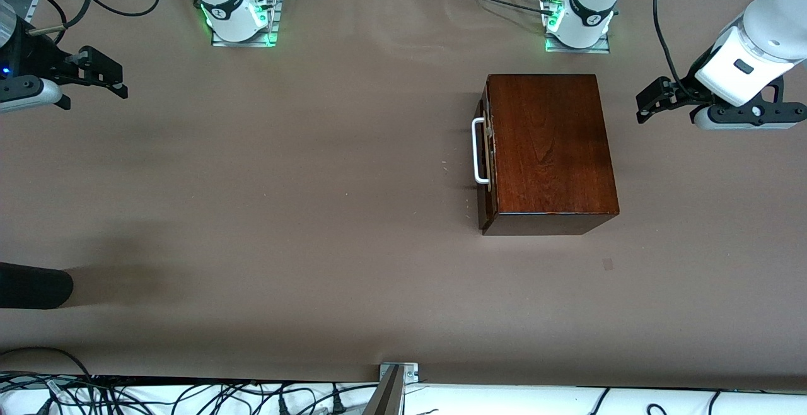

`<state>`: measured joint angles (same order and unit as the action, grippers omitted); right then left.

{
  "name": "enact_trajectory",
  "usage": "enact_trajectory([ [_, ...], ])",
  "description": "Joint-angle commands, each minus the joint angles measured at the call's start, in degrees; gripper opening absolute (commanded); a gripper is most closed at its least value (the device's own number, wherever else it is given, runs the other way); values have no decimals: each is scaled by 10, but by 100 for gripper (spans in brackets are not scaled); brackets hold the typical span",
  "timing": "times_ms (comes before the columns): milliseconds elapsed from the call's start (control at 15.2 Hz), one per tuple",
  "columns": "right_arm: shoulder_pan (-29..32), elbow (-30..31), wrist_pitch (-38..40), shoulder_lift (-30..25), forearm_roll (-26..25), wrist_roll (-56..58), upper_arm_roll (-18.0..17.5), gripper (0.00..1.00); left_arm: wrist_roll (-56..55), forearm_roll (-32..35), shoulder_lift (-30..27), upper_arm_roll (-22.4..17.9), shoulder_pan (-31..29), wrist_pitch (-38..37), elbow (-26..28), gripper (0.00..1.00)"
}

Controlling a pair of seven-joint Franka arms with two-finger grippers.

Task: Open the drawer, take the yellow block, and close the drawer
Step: 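Reach the left gripper toward the white drawer handle of the box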

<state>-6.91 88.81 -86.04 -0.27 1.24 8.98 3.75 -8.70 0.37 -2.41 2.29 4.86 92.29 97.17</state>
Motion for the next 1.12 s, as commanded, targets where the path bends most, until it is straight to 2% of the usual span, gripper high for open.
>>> enact_trajectory([
  [0, 5, -7, 3, 0, 10, -5, -1, 100, 1, -1, 9, 1, 1, -14, -22, 100],
  [723, 5, -7, 3, 0, 10, -5, -1, 100, -8, -2, 9, 1, 5, -19, -22, 100],
  [1051, 5, -7, 3, 0, 10, -5, 3, 100, -8, -7, 9, 23, 8, -76, -22, 100],
])
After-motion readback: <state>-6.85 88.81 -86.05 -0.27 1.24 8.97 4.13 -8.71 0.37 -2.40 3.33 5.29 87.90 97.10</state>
